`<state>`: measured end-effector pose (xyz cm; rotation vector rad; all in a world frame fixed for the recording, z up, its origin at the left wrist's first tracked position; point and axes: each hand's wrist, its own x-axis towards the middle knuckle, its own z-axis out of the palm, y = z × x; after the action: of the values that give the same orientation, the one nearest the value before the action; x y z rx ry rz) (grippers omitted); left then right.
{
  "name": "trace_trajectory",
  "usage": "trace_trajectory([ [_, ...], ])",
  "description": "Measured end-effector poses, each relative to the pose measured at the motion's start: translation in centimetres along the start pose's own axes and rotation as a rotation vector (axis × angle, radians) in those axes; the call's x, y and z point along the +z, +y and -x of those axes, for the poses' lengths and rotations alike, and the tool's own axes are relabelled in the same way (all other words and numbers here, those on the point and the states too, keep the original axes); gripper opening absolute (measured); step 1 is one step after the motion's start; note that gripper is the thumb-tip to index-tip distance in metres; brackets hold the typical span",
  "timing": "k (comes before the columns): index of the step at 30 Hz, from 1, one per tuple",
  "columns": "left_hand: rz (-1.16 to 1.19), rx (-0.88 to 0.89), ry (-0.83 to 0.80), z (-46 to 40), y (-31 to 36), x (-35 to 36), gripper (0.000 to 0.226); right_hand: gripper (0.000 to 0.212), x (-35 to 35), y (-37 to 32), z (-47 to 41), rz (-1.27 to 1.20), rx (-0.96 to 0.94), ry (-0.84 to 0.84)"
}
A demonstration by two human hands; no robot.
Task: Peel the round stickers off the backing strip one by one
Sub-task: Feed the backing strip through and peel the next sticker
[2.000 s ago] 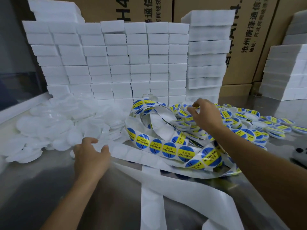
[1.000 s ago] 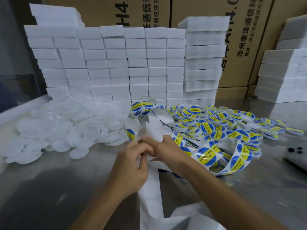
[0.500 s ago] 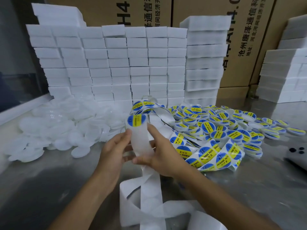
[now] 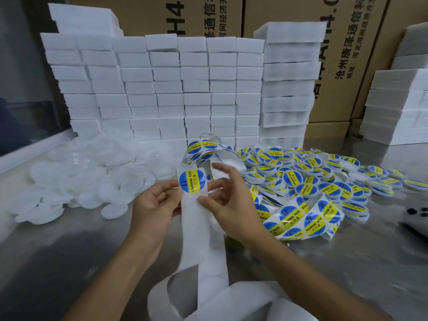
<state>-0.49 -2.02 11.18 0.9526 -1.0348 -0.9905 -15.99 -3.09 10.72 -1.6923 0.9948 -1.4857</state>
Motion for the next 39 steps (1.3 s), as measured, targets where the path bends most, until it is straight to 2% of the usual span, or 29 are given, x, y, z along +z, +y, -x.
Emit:
trace_trajectory([
  [2, -0.017, -0.017, -0.010, 0.0, 0.0, 0.1, 0.015, 0.055, -0.2, 0.2, -0.1, -0.028, -0.035, 0.060],
  [6, 0.018, -0.039, -0.121, 0.2, 0.0, 0.1, 0.012, 0.024, -0.2, 0.6, 0.0, 0.194, -0.192, 0.058],
  [8, 0.020, -0.009, -0.155, 0.4, -0.1, 0.0, 0.016, 0.018, -0.3, 0.6, 0.1, 0.266, -0.269, 0.079],
  [11, -0.172, 0.127, -0.171, 0.6, -0.4, 0.0, 0.008, 0.014, -0.3, 0.5, 0.3, 0.484, -0.458, 0.123],
  [14, -0.389, 0.274, -0.154, 0.4, -1.0, -0.1, 0.018, 0.009, -0.4, 0.1, 0.5, 0.631, -0.584, 0.134],
  [21, -0.610, 0.411, -0.203, 0.4, -1.3, -0.1, 0.033, 0.009, -0.6, -0.3, 0.7, 0.759, -0.643, 0.064],
  [23, -0.610, 0.425, -0.213, 0.4, -1.3, -0.2, 0.032, 0.011, -0.6, -0.3, 0.6, 0.758, -0.605, 0.055],
  [25, -0.603, 0.404, -0.230, 0.4, -1.2, -0.2, 0.019, 0.009, -0.6, -0.1, 0.5, 0.684, -0.515, 0.059],
  [28, -0.608, 0.361, -0.215, 0.1, -1.3, -0.6, 0.010, 0.006, -0.7, 0.0, 0.2, 0.383, -0.179, 0.121],
  [31, -0.561, 0.273, -0.141, -0.2, -1.6, -1.1, 0.013, 0.021, -1.4, 0.0, -0.8, 0.053, 0.199, 0.244],
  [33, -0.502, 0.189, -0.070, -0.5, -1.9, -1.3, 0.015, 0.023, -2.2, 0.1, -1.3, -0.185, 0.402, 0.279],
  [34, -0.480, 0.151, -0.022, -0.7, -2.0, -1.4, 0.009, 0.022, -2.4, 0.1, -1.4, -0.300, 0.471, 0.284],
  [35, -0.470, 0.125, 0.039, -0.8, -2.1, -1.4, 0.013, 0.021, -2.6, 0.1, -1.4, -0.391, 0.516, 0.287],
  [37, -0.517, 0.097, 0.196, -1.1, -2.1, -2.0, 0.037, 0.018, -2.7, 0.1, -1.3, -0.493, 0.548, 0.286],
  [39, -0.621, 0.077, 0.339, -1.4, -1.5, -3.0, 0.039, 0.013, -2.6, 0.2, -1.1, -0.538, 0.530, 0.284],
])
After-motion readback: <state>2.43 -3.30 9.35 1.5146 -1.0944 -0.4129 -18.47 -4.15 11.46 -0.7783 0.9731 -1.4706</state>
